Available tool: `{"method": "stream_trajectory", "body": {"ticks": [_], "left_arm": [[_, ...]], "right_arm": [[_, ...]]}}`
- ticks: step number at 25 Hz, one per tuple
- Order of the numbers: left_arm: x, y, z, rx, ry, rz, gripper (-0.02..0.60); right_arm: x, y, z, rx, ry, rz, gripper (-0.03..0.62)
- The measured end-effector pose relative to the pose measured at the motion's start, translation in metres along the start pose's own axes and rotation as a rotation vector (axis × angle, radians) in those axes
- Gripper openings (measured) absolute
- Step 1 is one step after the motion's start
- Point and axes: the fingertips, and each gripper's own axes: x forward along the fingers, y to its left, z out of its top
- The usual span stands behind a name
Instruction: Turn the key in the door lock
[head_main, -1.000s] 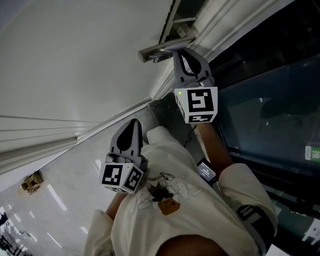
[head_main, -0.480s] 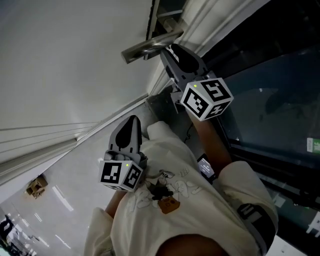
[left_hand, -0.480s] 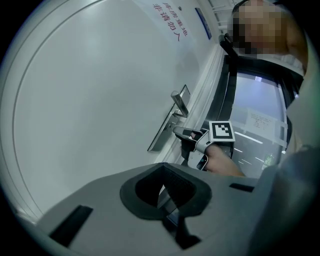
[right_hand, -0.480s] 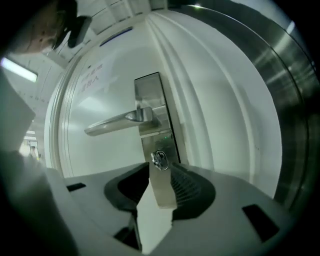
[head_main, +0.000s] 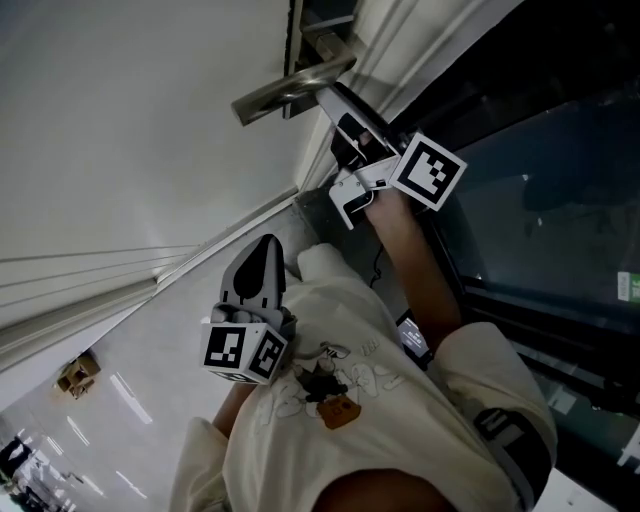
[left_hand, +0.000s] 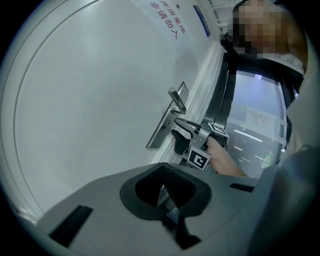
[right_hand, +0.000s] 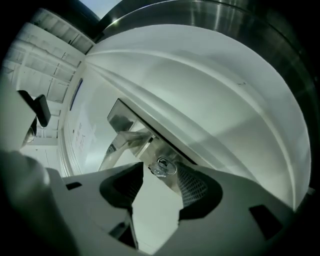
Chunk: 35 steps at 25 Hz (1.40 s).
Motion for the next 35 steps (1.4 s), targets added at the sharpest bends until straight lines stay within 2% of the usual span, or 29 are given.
{"method": "stream_trajectory", "body": {"ticks": [2, 5, 8, 18, 27, 30, 32, 35], "left_arm": [[0.000, -0.002, -0.001, 0.006, 0.001, -0.005, 0.006], [-0.002, -0.002, -0.001, 0.004, -0.002, 0.006, 0.006], [-0.003, -0.003, -0.001, 0.002, -0.001, 0.014, 0.006], [-0.007, -0.009, -0.005, 0.003, 0.002, 0.016, 0.006], [-0.010, -0.012, -0.006, 0.015, -0.007, 0.014, 0.006], [-0.010, -0.013, -0.007, 0.016, -0.008, 0.014, 0.006], [-0.010, -0.014, -0.007, 0.016, -0.008, 0.013, 0.006], [-0.010, -0.016, -0.007, 0.021, -0.012, 0.006, 0.006]], "right_arm": [[0.002, -0.001, 0.002, 0.007, -0.002, 0.001, 0.215], [0.006, 0.002, 0.002, -0.006, 0.008, -0.001, 0.143], [0.006, 0.005, 0.002, -0.086, 0.014, -0.038, 0.120], [0.004, 0.009, -0.001, -0.640, 0.075, -0.185, 0.109], [0.007, 0.013, -0.006, -1.050, 0.147, -0.269, 0.109], [0.006, 0.013, -0.007, -1.052, 0.157, -0.271, 0.129], [0.003, 0.014, -0.005, -0.987, 0.146, -0.254, 0.179], [0.000, 0.012, 0.001, -0.898, 0.121, -0.251, 0.181]]}}
